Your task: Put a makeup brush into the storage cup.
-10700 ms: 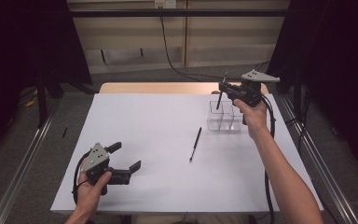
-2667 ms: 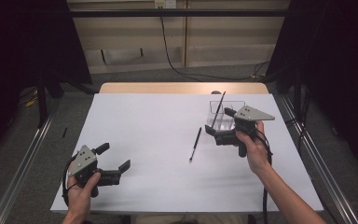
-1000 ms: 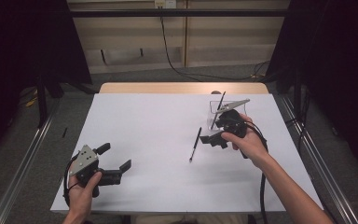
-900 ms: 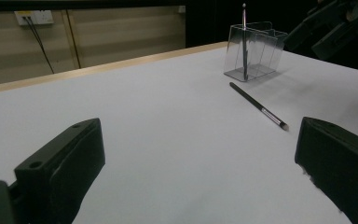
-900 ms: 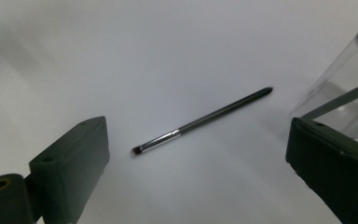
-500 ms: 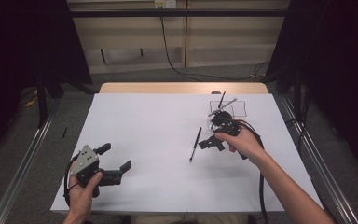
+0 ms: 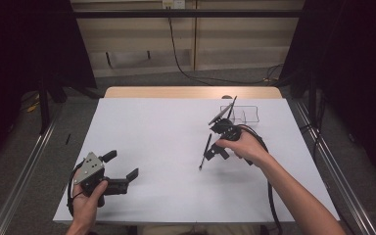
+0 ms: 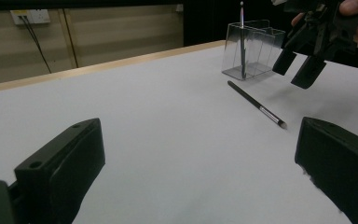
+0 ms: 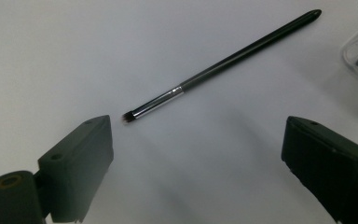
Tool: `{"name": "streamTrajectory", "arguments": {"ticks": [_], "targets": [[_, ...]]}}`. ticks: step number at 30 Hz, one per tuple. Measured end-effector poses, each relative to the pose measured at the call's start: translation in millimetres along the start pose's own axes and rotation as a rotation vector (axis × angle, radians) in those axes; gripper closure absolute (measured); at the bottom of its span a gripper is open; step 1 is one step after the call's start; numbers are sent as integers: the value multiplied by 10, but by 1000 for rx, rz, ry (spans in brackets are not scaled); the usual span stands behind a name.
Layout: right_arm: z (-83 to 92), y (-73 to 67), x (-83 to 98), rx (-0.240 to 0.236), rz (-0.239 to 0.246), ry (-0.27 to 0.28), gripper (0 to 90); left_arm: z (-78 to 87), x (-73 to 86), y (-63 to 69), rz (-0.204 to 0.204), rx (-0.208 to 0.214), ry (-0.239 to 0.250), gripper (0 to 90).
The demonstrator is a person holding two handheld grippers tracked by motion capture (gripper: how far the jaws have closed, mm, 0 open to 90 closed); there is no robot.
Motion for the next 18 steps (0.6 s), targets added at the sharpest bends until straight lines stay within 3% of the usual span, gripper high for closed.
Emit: {"name": "streamTrajectory", "arguments": {"ticks": [3, 9, 18], "targets": [[-5, -11, -14, -4, 0, -2, 93, -1, 0, -4, -1, -1, 1, 16], [-53, 24, -42, 25, -57, -1, 120, 2, 0, -1, -2, 0, 0, 16], [-155, 17, -88, 41, -60, -12, 215, 3, 1, -3, -2, -1, 0, 16]]}}
Point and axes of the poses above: each handheld gripper's, and its own axes: z roughly backward along the jaws, x roughly out of its underside, y roughly to its right, the point moved 5 cm from there along -z, roughly forward along the jaws, and after that the axes turned 11 degrees about -x, right-handed, at the moved point
